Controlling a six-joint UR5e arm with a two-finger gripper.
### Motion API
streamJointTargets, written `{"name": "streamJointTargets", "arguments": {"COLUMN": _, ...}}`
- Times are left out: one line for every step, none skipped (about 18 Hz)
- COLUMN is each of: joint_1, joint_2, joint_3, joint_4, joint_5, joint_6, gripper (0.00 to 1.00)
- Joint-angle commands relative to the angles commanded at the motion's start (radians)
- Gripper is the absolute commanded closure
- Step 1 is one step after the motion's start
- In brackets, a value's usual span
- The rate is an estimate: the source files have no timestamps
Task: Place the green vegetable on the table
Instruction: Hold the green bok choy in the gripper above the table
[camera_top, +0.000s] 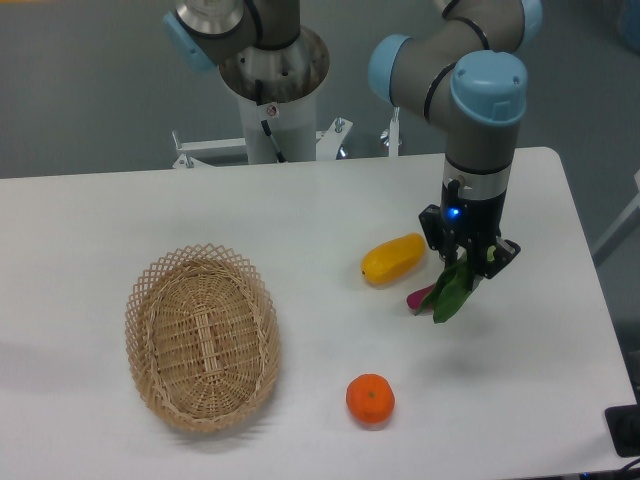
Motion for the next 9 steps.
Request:
{"name": "streamJointTargets", "arguments": {"joint_1": -0.002, "joint_2": -0.005, "joint_3": 0.0, "joint_4": 0.0, "joint_5": 0.002, "joint_6": -0.002, "gripper": 0.58}}
{"name": "streamJointTargets", "arguments": {"joint_1": -0.005, "joint_2": -0.012, "joint_3": -0.005, "joint_4": 0.005, "joint_5": 0.002, "joint_6": -0.005, "gripper": 0.58}}
{"name": "streamJointTargets", "arguments": {"joint_1": -0.009, "joint_2": -0.012, "joint_3": -0.002, "joint_4": 0.005, "joint_5": 0.005, "joint_6": -0.012, "gripper": 0.58}}
{"name": "streamJointTargets", "arguments": {"joint_1": -0.011, "joint_2": -0.012, "joint_3": 0.002, "joint_4": 0.005, "joint_5": 0.008, "joint_6": -0.021, "gripper": 0.58}}
{"name": "streamJointTargets", "arguments": {"joint_1": -0.011, "joint_2": -0.012, "joint_3": 0.003, "joint_4": 0.005, "joint_5": 0.008, "joint_6": -0.032, "gripper": 0.58}}
{"name": "streamJointTargets", "arguments": {"joint_1": -0.012, "joint_2": -0.012, "joint_3": 0.003, "joint_4": 0.005, "joint_5": 0.008, "joint_6": -0.046, "gripper": 0.58}}
{"name": "streamJointTargets", "arguments": {"joint_1": -0.014, "joint_2": -0.012, "joint_3": 0.003, "joint_4": 0.006, "joint_5": 0.008, "joint_6": -0.061, "gripper": 0.58}}
{"name": "streamJointTargets", "arguments": {"joint_1": -0.014, "joint_2": -0.012, "joint_3": 0.003, "joint_4": 0.006, "joint_5": 0.006, "joint_6": -0.083, "gripper": 0.58}}
{"name": "streamJointTargets", "arguments": {"joint_1": -0.015, "joint_2": -0.014, "joint_3": 0.002, "joint_4": 0.008, "joint_5": 0.006, "joint_6": -0.1, "gripper": 0.58}}
